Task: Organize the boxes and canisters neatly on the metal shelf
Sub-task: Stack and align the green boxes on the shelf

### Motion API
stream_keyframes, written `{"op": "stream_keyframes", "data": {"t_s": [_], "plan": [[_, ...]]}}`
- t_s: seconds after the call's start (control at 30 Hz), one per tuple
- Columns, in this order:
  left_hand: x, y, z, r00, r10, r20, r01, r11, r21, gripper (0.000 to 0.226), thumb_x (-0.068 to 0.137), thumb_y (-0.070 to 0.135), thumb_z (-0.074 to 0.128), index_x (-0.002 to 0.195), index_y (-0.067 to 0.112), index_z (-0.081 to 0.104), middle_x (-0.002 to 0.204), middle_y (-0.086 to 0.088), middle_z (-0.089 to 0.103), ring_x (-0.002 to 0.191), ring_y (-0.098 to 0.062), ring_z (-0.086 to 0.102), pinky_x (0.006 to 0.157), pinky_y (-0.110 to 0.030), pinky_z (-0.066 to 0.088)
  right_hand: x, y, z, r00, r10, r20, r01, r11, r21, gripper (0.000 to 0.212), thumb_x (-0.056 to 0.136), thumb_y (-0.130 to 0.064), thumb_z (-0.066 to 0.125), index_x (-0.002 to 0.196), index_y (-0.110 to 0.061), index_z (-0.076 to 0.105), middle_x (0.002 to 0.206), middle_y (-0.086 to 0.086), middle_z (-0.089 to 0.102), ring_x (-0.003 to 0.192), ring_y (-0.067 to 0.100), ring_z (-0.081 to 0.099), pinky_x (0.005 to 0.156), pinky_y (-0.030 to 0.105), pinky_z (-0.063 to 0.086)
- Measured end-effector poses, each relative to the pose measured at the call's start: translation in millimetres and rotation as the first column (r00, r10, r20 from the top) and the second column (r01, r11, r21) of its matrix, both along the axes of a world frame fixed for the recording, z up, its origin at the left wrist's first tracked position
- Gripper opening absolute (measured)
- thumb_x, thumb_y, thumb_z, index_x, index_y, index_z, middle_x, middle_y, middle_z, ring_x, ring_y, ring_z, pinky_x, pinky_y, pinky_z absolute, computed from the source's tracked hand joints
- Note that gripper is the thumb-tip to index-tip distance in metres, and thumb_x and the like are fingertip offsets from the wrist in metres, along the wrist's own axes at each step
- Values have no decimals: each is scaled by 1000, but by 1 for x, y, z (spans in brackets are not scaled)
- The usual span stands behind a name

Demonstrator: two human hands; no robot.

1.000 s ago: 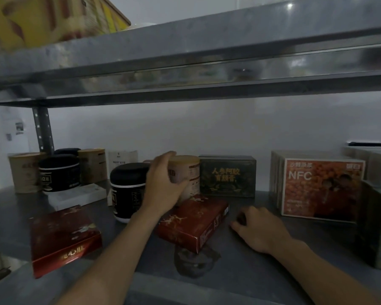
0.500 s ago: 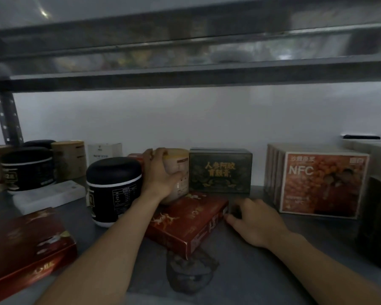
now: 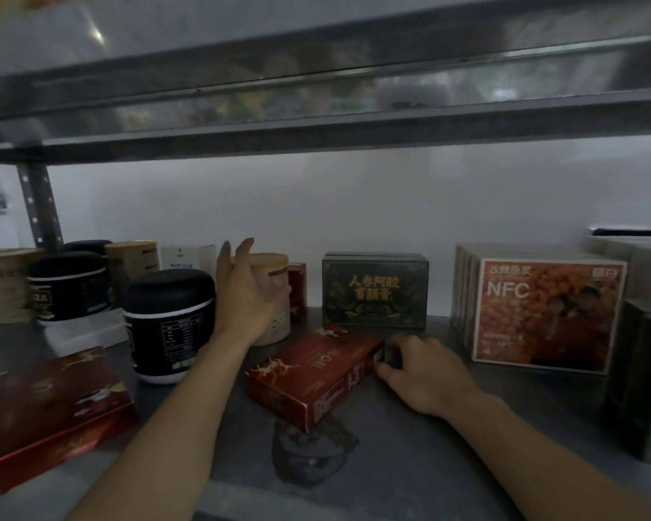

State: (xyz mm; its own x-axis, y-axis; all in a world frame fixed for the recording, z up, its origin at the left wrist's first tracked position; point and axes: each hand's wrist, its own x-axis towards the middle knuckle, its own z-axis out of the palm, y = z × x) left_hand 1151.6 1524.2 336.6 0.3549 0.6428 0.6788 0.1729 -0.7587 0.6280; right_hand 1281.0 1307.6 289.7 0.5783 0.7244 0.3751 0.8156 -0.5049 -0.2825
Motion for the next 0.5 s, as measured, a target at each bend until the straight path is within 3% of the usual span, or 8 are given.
{"op": "stream_keyframes", "data": {"t_s": [0.07, 0.13, 0.2, 0.27, 0.33, 0.4, 0.5], "plan": [[-5, -17, 0, 995, -90, 46, 87, 994, 66, 76, 81, 26, 79, 145, 24, 39, 152, -4, 36, 138, -19, 34, 116, -38, 28, 1, 0, -1, 1000, 0, -11, 0, 1000, 0, 24, 93, -50, 52, 86, -27, 49, 91, 0, 58, 93, 24, 61, 67, 30, 38], [-12, -35, -2, 976, -217, -21, 218, 971, 97, 63, 83, 32, 76, 139, 25, 48, 141, 5, 50, 129, -11, 45, 110, -37, 38, 1, 0, -1, 1000, -7, -16, 7, 1000, -6, 26, 92, -52, 51, 87, -27, 51, 94, 1, 61, 94, 24, 61, 68, 30, 40], [-18, -52, -8, 914, -332, -233, 352, 935, 48, 59, 85, 41, 72, 138, 31, 50, 141, 12, 49, 128, -5, 43, 108, -31, 36, 2, -1, -2, 999, -20, -27, 20, 1000, -11, 30, 92, -54, 51, 93, -24, 57, 101, 4, 64, 97, 25, 61, 71, 31, 43], [-21, -62, -15, 761, -444, -473, 438, 889, -131, 61, 82, 52, 70, 138, 42, 48, 141, 17, 43, 124, -3, 42, 102, -27, 38, 1, -2, -2, 999, -21, -45, 20, 999, -25, 34, 92, -53, 52, 97, -21, 61, 105, 6, 65, 99, 26, 61, 71, 31, 43], [-21, -65, -18, 624, -451, -638, 422, 882, -210, 70, 75, 64, 70, 138, 49, 45, 147, 18, 39, 122, -3, 44, 100, -26, 41, 1, -3, -1, 998, -19, -65, 16, 999, -40, 36, 91, -53, 53, 101, -21, 64, 108, 7, 66, 101, 26, 61, 72, 31, 42], [-21, -66, -15, 566, -416, -712, 387, 897, -216, 74, 76, 64, 70, 142, 49, 40, 152, 19, 32, 126, -6, 40, 100, -27, 40, 0, -6, -1, 996, -19, -88, 15, 999, -53, 38, 90, -54, 54, 107, -22, 65, 113, 6, 66, 105, 26, 61, 74, 31, 44], [-28, -62, -10, 561, -360, -746, 340, 921, -189, 67, 86, 49, 66, 146, 42, 37, 152, 12, 33, 126, -10, 42, 101, -26, 41, -2, -11, -1, 995, -15, -100, 7, 997, -76, 41, 92, -54, 54, 116, -22, 64, 119, 5, 65, 110, 25, 59, 81, 33, 47]]}}
